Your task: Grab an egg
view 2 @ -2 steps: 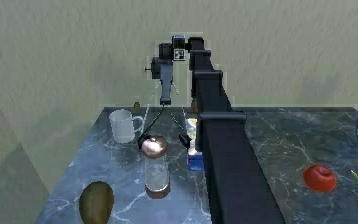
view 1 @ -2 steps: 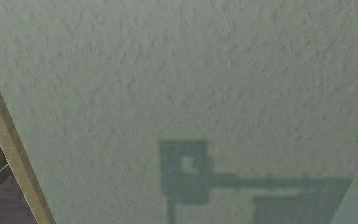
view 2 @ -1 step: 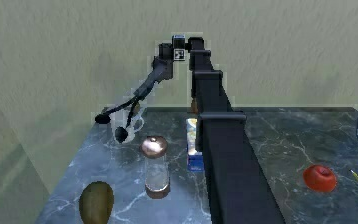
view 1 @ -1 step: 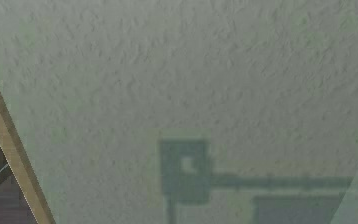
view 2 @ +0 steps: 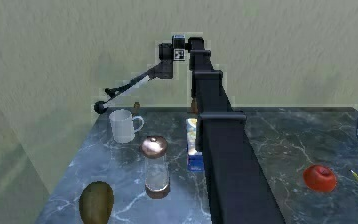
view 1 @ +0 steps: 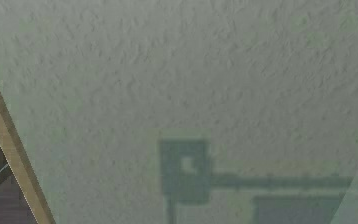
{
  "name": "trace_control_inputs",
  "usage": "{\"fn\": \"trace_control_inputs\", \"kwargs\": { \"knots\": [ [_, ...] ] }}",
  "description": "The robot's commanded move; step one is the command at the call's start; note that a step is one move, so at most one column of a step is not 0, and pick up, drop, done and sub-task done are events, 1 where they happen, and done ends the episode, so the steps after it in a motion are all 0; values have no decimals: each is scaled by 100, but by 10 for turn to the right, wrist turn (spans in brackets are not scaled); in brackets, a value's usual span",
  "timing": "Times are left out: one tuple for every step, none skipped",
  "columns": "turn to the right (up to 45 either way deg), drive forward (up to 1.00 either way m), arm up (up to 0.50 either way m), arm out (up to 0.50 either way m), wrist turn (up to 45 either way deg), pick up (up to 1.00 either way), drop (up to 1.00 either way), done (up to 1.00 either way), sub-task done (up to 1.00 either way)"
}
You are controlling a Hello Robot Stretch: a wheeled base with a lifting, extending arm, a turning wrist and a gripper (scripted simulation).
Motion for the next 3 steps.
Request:
{"fn": "trace_control_inputs", "kwargs": {
  "knots": [
    [0,0,0,0,450,0,0,0,0],
    [0,0,0,0,450,0,0,0,0],
    [0,0,0,0,360,0,0,0,0]
  ]
}}
